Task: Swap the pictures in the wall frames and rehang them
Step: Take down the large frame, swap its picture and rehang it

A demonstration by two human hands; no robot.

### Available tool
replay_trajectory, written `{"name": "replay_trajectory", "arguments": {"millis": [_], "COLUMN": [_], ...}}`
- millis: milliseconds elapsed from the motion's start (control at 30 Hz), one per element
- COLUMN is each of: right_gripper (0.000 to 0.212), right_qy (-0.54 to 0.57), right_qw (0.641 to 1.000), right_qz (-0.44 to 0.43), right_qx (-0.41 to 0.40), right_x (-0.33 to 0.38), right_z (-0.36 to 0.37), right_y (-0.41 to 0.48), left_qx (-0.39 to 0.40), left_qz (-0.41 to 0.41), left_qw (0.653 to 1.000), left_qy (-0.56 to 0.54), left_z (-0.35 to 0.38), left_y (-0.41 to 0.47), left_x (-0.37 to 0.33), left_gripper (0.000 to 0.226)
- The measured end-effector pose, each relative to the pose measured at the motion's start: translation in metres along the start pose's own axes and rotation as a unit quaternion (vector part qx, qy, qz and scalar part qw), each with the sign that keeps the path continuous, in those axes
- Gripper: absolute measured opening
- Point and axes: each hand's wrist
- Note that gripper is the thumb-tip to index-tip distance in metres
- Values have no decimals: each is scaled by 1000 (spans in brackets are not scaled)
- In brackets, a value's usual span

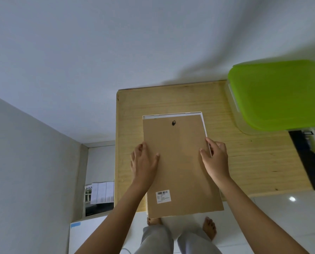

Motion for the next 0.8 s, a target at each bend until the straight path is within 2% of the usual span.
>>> {"name": "replay_trajectory", "arguments": {"millis": [300,567,800], "right_gripper": [48,53,55], "right_qy": [-46,-95,-150], "right_qw": [997,990,982], "right_qz": [-59,-66,-74], "right_qx": [31,75,89], "right_x": [-9,-12,-6], "right_z": [-4,0,5], "right_y": [8,18,24], "left_qx": [0,8,4], "left_qz": [64,45,31], "left_qw": [989,994,998], "left_qy": [135,97,60], "left_z": [3,5,7], "left_y": [3,4,8], "left_x": [3,2,-1], "left_gripper": [70,92,83]}}
Point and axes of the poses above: each hand's wrist, its own y-axis towards the middle knuckle, its own z-axis out of the palm, x = y × z, and after that the axes turned 7 degrees about -x, right-handed
